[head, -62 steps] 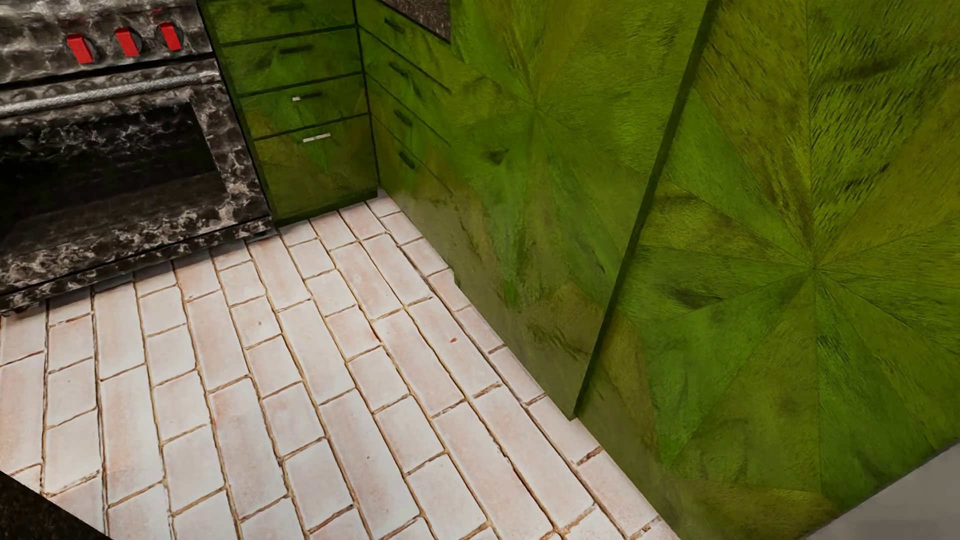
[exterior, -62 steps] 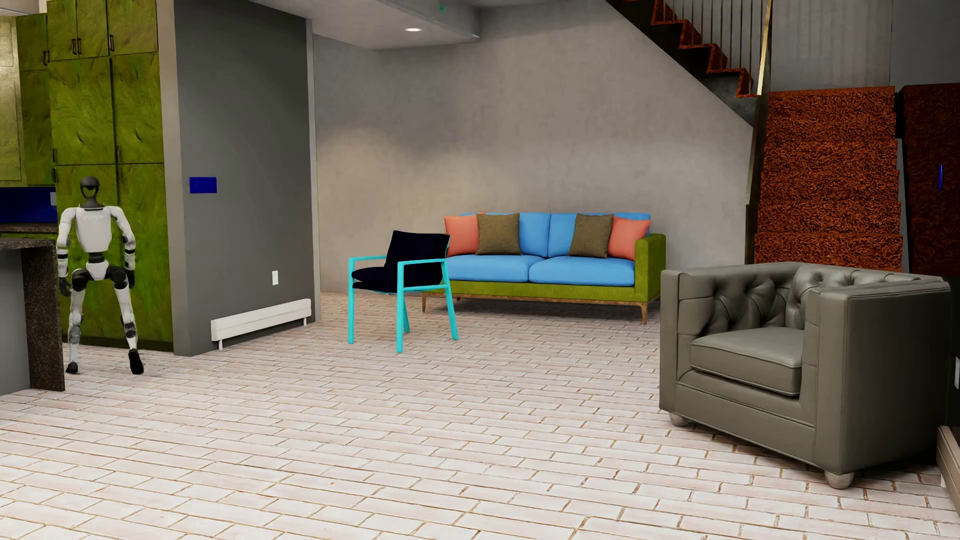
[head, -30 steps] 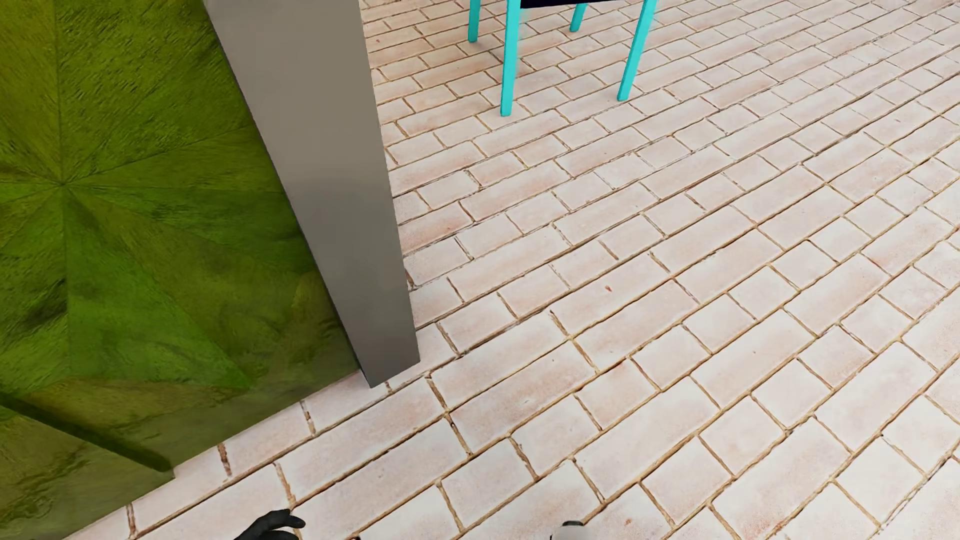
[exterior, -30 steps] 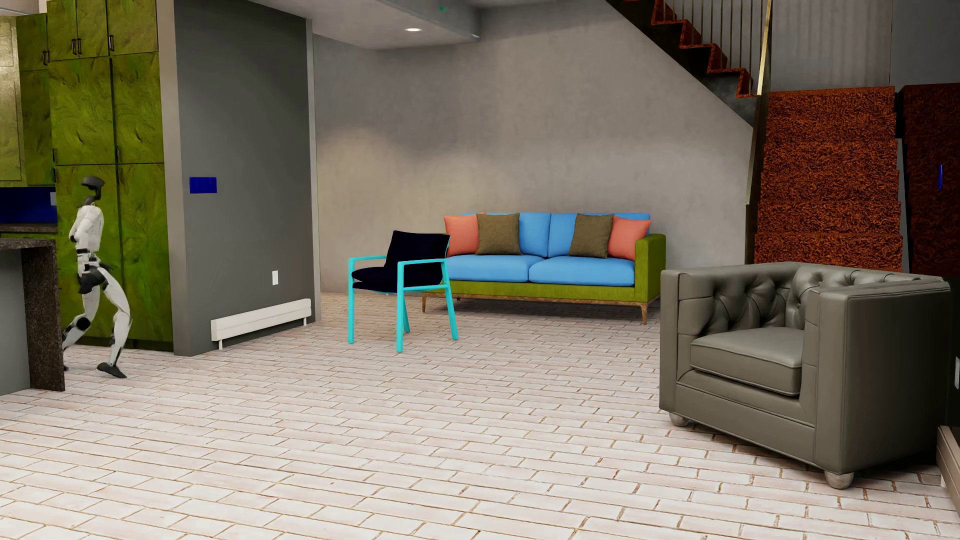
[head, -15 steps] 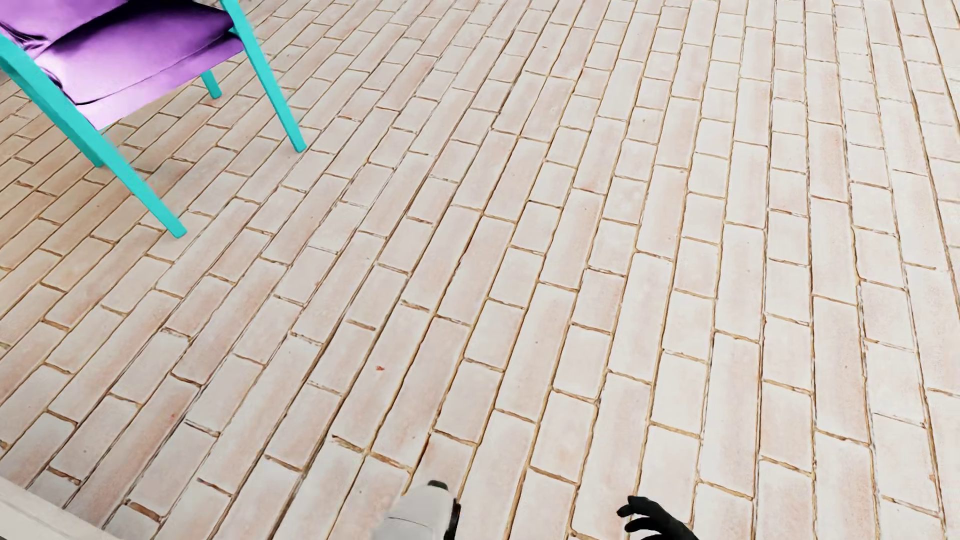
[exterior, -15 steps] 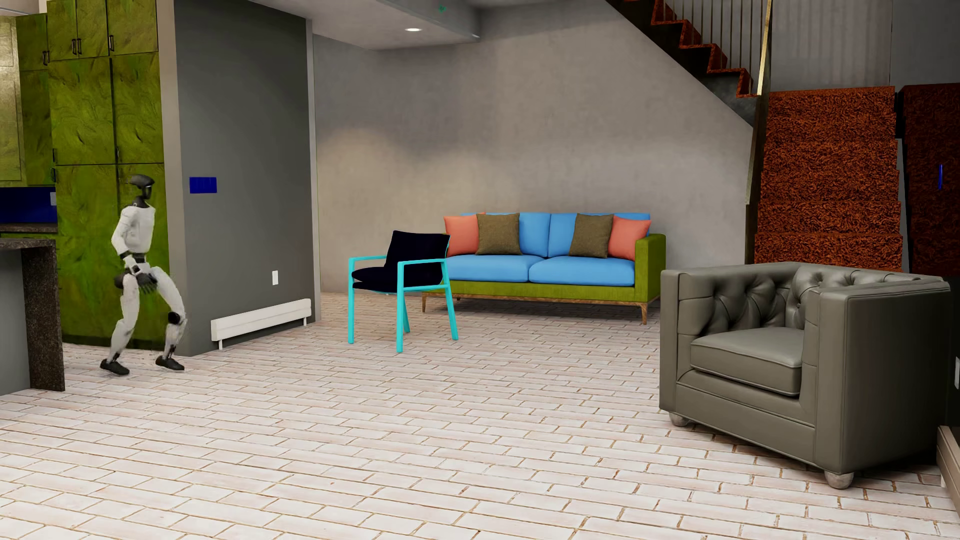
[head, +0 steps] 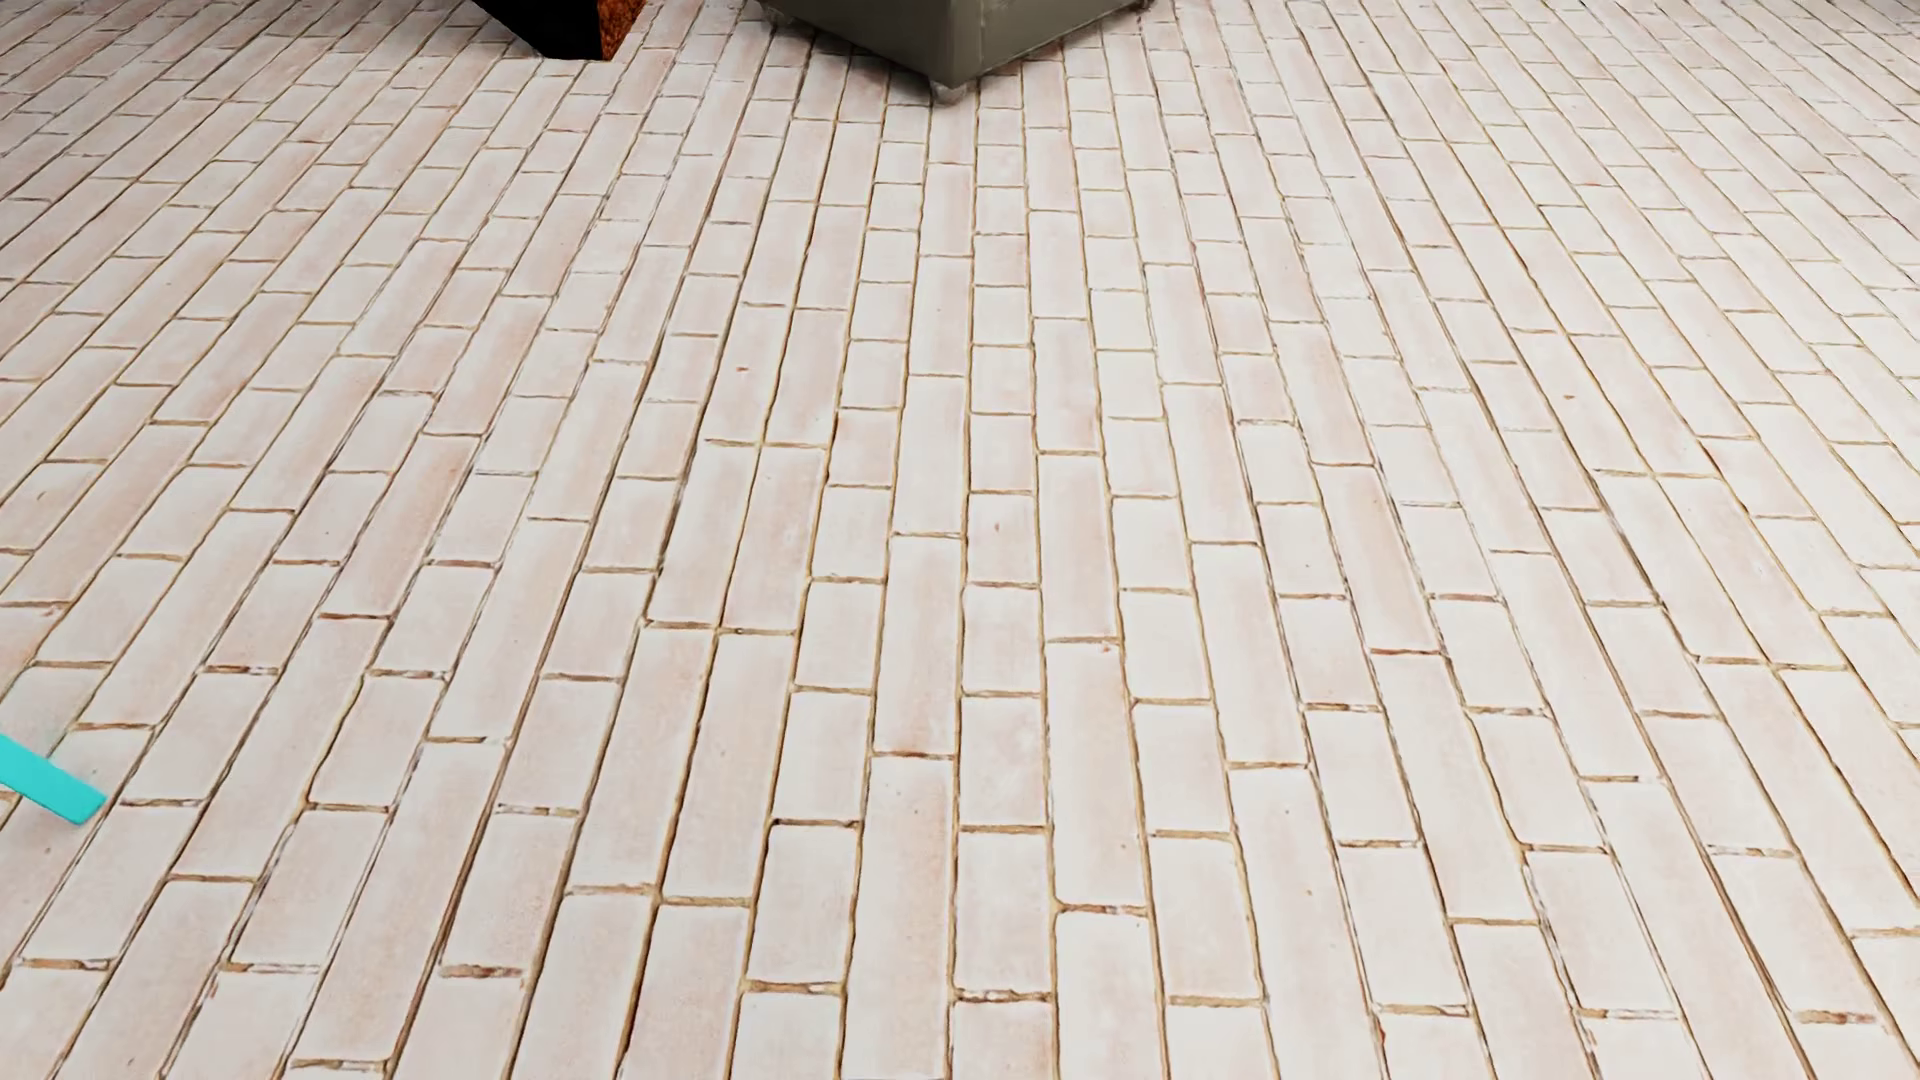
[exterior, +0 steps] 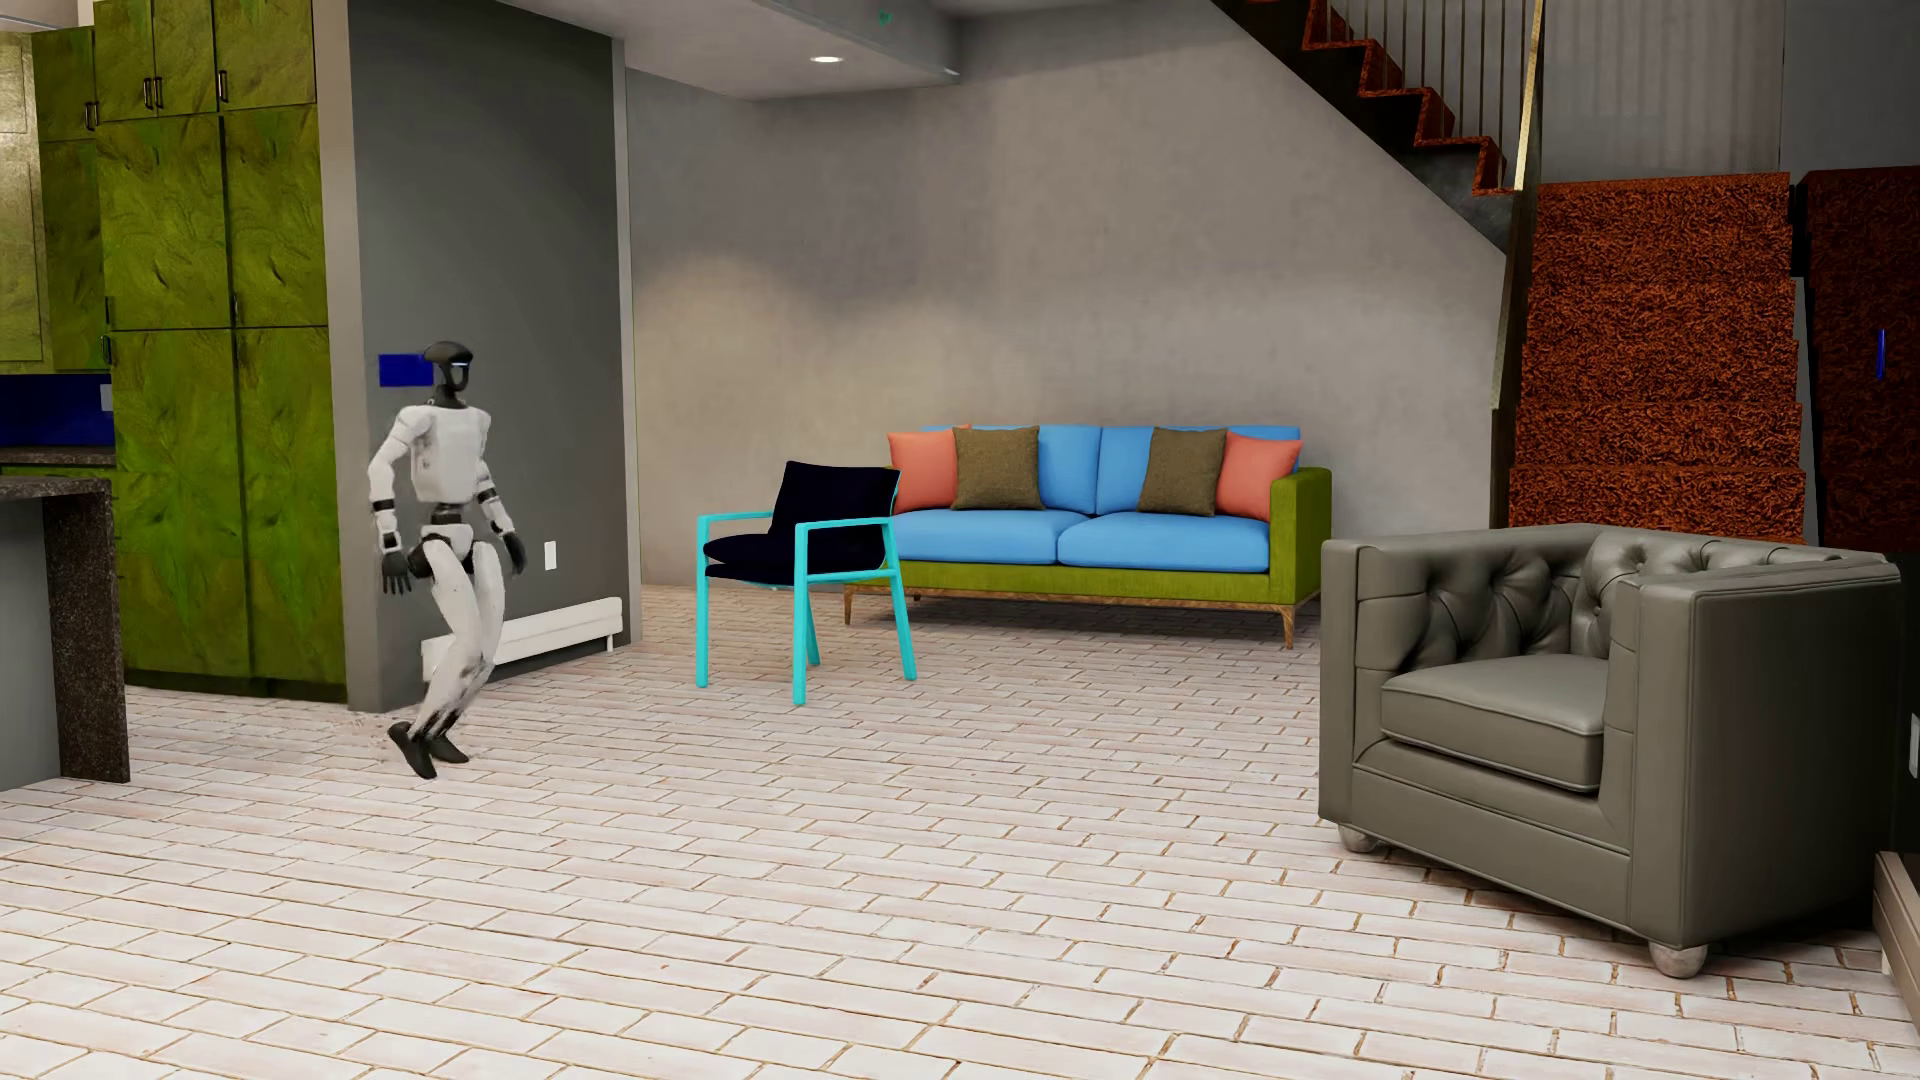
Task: Walk to the dark armchair
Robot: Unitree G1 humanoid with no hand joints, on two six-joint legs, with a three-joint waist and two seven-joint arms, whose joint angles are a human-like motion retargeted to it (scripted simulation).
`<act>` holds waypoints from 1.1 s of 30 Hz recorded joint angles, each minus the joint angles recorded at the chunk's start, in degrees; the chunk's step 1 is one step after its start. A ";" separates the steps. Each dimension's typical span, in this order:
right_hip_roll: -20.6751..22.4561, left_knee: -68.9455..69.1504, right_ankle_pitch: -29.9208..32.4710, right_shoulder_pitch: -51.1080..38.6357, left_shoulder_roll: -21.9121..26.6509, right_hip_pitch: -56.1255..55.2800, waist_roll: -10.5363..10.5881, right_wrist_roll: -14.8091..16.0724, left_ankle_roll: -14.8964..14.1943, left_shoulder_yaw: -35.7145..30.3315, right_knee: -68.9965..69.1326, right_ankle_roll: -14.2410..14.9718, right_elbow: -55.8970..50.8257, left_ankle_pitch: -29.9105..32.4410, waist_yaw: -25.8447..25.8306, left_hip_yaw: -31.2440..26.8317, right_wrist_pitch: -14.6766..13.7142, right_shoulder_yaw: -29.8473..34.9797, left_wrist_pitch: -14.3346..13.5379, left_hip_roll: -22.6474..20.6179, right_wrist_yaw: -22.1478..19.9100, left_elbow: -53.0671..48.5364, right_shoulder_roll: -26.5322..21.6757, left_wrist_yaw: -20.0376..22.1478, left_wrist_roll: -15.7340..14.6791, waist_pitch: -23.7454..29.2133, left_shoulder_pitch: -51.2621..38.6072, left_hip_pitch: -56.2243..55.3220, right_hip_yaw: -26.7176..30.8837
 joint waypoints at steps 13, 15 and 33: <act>8.80 43.42 -10.90 -1.41 -1.27 8.12 2.88 0.00 0.00 -3.57 -23.33 0.00 0.39 6.86 2.11 0.00 0.00 -2.57 0.00 8.09 0.00 10.75 -0.12 0.00 0.00 -0.05 0.21 -5.86 0.00; 7.23 33.43 -20.58 -6.18 -1.18 21.40 0.95 0.00 0.00 -7.61 -30.43 0.00 -7.47 4.24 9.01 0.00 0.00 -9.49 0.00 6.49 0.00 17.25 -0.67 0.00 0.00 -0.17 5.71 -16.66 0.00; -0.66 -5.16 -8.17 3.06 -0.64 -1.75 1.95 0.00 0.00 4.38 -27.93 0.00 7.56 1.80 -3.91 0.00 0.00 3.01 0.00 1.16 0.00 -11.03 0.95 0.00 0.00 -1.82 -2.11 12.68 0.00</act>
